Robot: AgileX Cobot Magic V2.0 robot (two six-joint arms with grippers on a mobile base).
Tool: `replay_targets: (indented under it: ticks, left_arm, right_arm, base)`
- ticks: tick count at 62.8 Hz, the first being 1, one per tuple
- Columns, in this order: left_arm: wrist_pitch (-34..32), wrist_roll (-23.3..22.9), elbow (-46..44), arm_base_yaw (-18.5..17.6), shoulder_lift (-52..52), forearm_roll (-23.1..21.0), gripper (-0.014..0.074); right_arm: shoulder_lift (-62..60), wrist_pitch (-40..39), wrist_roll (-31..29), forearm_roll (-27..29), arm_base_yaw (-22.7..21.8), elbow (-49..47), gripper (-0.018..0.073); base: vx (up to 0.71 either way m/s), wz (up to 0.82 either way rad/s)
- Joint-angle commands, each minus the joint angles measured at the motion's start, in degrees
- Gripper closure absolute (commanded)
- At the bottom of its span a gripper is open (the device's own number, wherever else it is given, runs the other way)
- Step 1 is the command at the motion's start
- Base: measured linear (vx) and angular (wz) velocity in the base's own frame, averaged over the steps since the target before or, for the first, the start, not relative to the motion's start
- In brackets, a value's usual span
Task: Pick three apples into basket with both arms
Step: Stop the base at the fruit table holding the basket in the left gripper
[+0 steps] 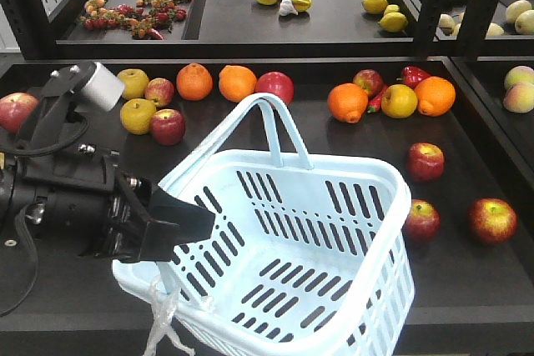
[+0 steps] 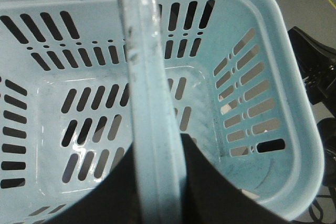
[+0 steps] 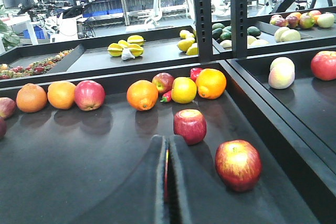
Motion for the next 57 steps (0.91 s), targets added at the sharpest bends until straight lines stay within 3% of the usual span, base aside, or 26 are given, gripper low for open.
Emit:
replay_targets:
  ticks: [1,57]
  left_arm:
    - [-3.26,-0.09,-1.68,-0.25,-1.42,-3.34,0.0603]
    - [-3.26,-0.09,-1.68,-0.25,-1.42,-3.34,0.0603]
  right_arm:
    - [-0.59,-4.49,-0.69,-0.34,-0.23,0.73,0.0564]
    - [-0.59,-4.49,-0.69,-0.34,-0.23,0.73,0.0564]
  base:
    - [0.07,0.00]
    - [0.07,0.01]
